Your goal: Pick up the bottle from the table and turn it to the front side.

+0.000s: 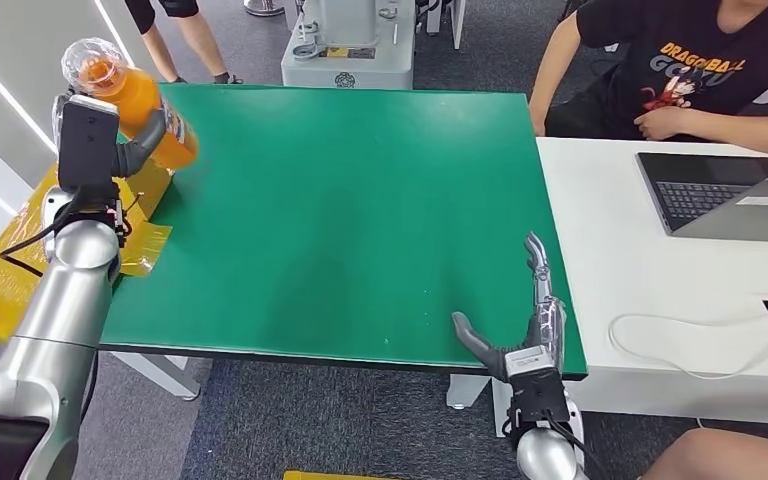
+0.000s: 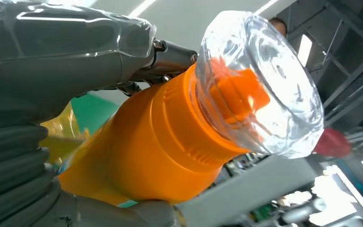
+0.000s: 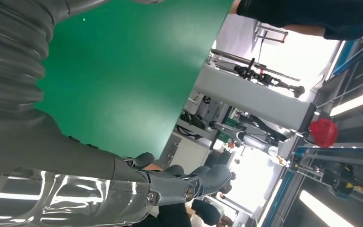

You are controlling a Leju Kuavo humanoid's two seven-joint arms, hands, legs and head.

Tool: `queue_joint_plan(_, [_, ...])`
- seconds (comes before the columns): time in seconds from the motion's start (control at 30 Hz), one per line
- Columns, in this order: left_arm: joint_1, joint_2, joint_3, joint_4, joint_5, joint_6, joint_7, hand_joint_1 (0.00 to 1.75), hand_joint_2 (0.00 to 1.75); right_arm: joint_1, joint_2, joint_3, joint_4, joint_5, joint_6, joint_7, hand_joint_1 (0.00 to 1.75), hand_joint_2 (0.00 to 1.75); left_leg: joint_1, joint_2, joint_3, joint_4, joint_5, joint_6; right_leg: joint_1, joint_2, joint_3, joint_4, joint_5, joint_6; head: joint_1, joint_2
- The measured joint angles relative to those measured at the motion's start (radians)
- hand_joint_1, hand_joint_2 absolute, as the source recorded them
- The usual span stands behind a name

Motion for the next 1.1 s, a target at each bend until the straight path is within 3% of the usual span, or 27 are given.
queue_joint_plan(0.27, [-0.05,0.043,-0.017,0.1,-0.169,0.081,0.019,1.75,1.75,0.035,-0.001,0.0,-0.045,0.012,-0.006,-0.004,0.0,1.75,0.0,0.0,0.0,0.0,0.0,0.0,0.0,0.0,-0.001,0.0,0.0,0.0,0.0,0.0])
queue_joint_plan(0.57, [-0.129,0.064,-0.097,0.19,-0.45,0.121,0.155,1.75,1.75,0.088,-0.004,-0.002,-0.109,0.035,-0.021,0.012,0.0,1.75,0.0,0.0,0.0,0.0,0.0,0.0,0.0,0.0,0.0,0.0,0.0,0.0,0.0,0.0])
queue_joint_plan(0.93, [-0.163,0.066,-0.237,0.245,-0.726,-0.083,0.334,1.75,1.75,0.133,-0.008,-0.021,-0.178,0.067,-0.005,0.043,0.0,1.75,0.0,0.001,0.0,0.0,0.0,0.0,0.0,0.001,-0.001,-0.001,0.0,0.0,0.0,0.0])
queue_joint_plan(1.1, [-0.162,0.055,-0.26,0.247,-0.782,-0.158,0.36,1.75,1.75,0.149,-0.009,-0.036,-0.202,0.082,0.007,0.048,0.0,1.75,0.0,0.001,0.0,0.0,0.0,0.0,0.0,0.001,-0.001,-0.001,0.0,0.0,0.0,0.0])
